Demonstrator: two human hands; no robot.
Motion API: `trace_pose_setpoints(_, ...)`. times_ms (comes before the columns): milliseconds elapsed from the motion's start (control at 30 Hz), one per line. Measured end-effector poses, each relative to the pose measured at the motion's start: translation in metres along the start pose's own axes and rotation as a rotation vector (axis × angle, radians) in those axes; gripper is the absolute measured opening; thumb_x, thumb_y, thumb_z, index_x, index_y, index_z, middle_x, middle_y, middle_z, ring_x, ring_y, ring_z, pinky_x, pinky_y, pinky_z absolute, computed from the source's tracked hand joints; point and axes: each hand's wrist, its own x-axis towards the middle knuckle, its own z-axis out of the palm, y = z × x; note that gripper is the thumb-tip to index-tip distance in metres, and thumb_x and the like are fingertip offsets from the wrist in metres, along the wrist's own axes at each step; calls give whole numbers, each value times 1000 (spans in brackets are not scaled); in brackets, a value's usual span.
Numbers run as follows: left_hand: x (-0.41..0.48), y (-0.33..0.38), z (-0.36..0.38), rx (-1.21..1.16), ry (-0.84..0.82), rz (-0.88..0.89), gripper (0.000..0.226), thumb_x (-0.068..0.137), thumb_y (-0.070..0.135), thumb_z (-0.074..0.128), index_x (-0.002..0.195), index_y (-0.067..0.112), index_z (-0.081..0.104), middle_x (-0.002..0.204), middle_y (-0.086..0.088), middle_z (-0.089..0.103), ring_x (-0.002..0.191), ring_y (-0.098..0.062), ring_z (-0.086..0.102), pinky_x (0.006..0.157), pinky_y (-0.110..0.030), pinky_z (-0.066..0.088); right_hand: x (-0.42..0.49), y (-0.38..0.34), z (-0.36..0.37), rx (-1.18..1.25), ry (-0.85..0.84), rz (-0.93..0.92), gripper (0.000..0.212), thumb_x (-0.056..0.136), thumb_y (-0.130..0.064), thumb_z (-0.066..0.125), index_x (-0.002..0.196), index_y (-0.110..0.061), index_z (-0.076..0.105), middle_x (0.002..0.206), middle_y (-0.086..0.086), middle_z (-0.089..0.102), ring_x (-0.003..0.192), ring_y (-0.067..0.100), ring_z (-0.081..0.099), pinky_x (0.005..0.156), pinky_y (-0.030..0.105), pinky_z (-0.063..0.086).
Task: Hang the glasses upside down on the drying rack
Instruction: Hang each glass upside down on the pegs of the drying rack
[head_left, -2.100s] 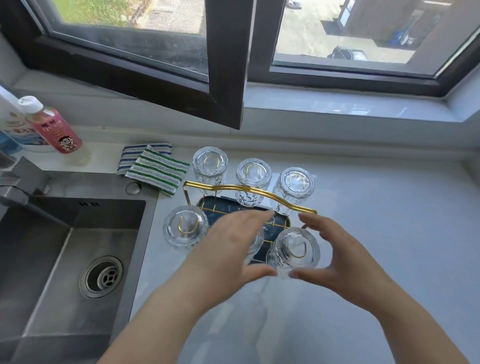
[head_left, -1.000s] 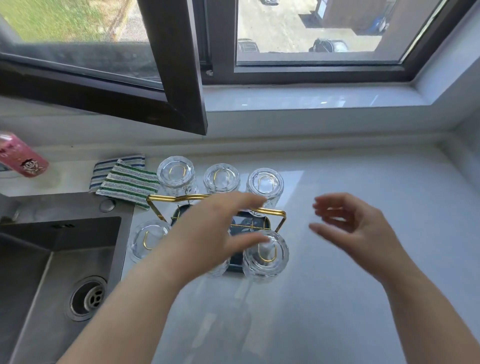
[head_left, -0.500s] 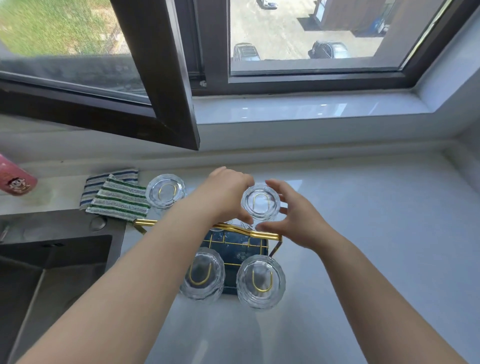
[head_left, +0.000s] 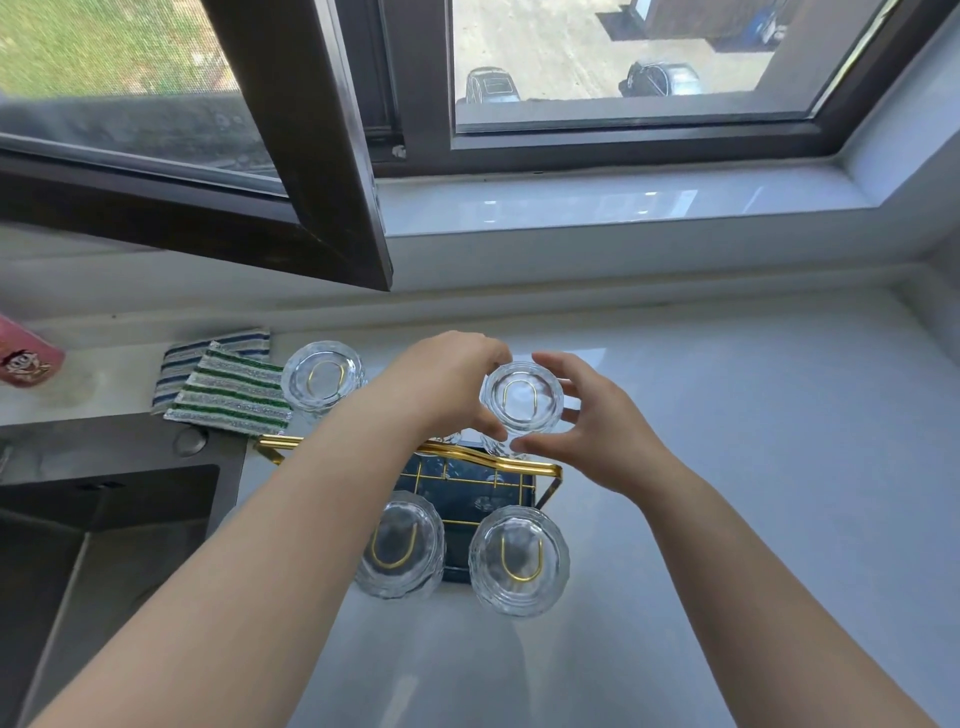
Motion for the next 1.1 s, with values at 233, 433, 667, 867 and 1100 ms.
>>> trace_pose_setpoints(233,-2,-3,1,-16,7,6,70,63,35,80,124,20,49,125,1,59,114,-21,50,91,-36,43,-1,-1,1,9,-7,7,86,57,-19,88,129,-27,43,120,-13,51,111,8,48,85,14,40)
trace_pose_setpoints(433,-2,-8,5,-57,17,34,76,65,34,79,130,20,44,132,0,54,121,-21,46,95,-33,38,-2,-4,-1,-25,-37,8,89,59,-20,87,133,-25,38,132,-8,48,114,7,45,94,23,43)
trace_pose_setpoints(667,-25,-54,-20,-97,54,-44,90,60,36,82,136,28,34,143,7,42,130,-16,37,104,-32,30,5,-29,-17,-81,-56,-62,89,59,-32,85,133,-28,37,138,-8,44,123,5,42,103,29,36)
trace_pose_setpoints(867,-32,-73,-17,-77,24,-95,87,59,41,81,134,28,37,139,5,46,131,-19,33,111,-37,20,31,-68,15,-391,-219,-211,89,62,-39,82,136,-23,36,143,-3,44,128,15,41,101,27,31)
trace_pose_setpoints(1100,-27,-76,-9,-45,52,-43,78,61,47,78,128,25,45,131,2,56,126,-19,41,114,-35,3,46,-76,34,-565,-279,-206,84,62,-42,82,132,-17,43,134,4,55,117,24,52,98,39,42)
